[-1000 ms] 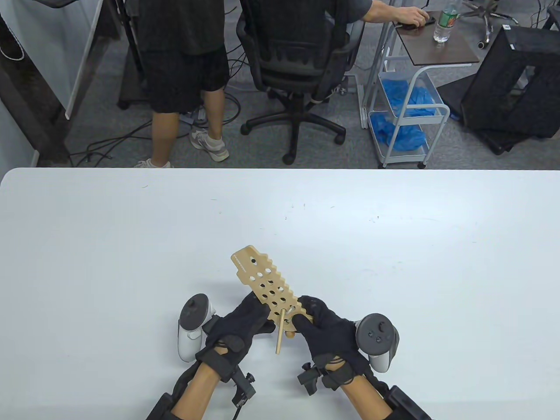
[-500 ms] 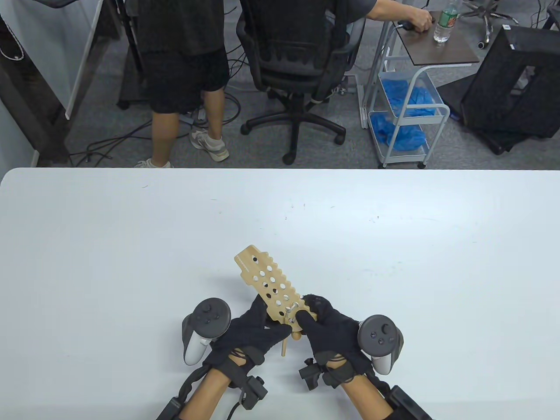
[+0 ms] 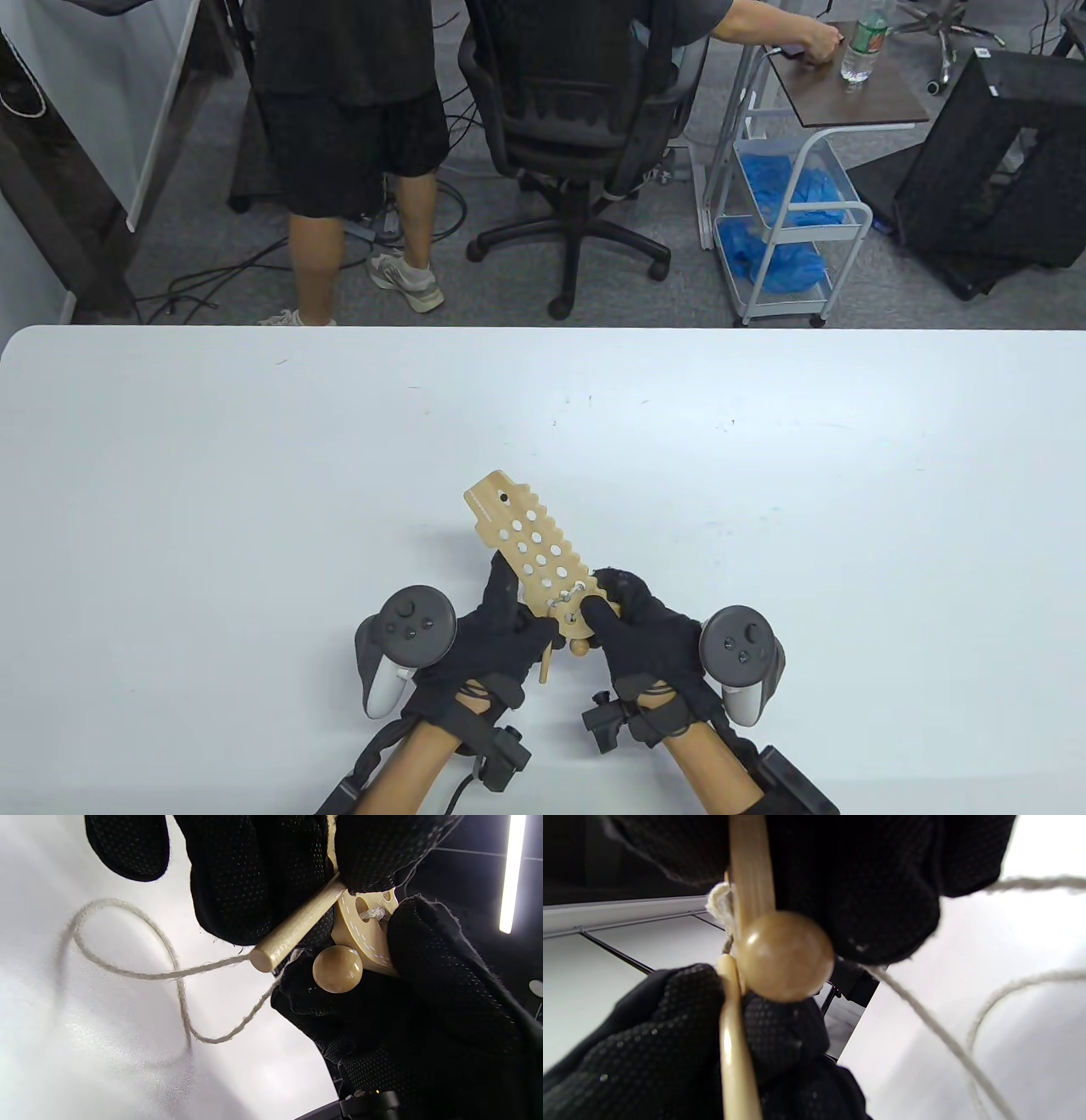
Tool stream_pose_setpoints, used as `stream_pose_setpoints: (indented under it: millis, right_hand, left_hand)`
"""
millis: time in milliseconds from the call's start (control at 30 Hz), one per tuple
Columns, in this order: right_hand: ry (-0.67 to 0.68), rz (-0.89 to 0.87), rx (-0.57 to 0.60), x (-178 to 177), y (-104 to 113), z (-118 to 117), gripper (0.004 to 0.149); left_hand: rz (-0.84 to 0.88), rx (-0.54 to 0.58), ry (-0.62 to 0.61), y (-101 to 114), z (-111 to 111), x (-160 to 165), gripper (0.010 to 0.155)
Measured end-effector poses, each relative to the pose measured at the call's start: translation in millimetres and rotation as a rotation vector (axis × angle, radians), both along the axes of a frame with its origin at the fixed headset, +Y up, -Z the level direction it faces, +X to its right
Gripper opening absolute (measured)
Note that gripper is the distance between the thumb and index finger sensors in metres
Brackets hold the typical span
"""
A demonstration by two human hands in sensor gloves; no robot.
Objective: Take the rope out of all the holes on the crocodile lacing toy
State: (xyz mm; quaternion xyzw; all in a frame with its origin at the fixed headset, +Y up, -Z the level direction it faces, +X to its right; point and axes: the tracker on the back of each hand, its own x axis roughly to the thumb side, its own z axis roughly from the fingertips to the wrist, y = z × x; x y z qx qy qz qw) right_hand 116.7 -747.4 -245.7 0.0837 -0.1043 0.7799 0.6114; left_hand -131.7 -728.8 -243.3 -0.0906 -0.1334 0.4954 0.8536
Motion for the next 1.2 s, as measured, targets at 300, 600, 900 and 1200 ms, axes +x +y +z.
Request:
stream_pose_setpoints:
  millis: [300,600,900,1200]
  right_hand:
    - [-0.041,-0.192,-0.121,12,-15,-6,0.049]
    - [-0.098,-0.376,-0.22,27,-26,-11,0.048]
    - [-0.159,-0.414,-0.314,40,-36,-16,0.049]
    - [-0.223,-0.448,-0.354,57,-41,-19,0.049]
  left_hand:
    - [-0.019,0.038,0.002,4,-2,-5,0.089]
    - [-0.037,0.032,0.094,1,-8,-21,0.085]
    - [-0.045,0.027,0.204,3,-13,-42,0.063]
    - [-0.023,-0.004,0.264,-3,-23,-65,0.058]
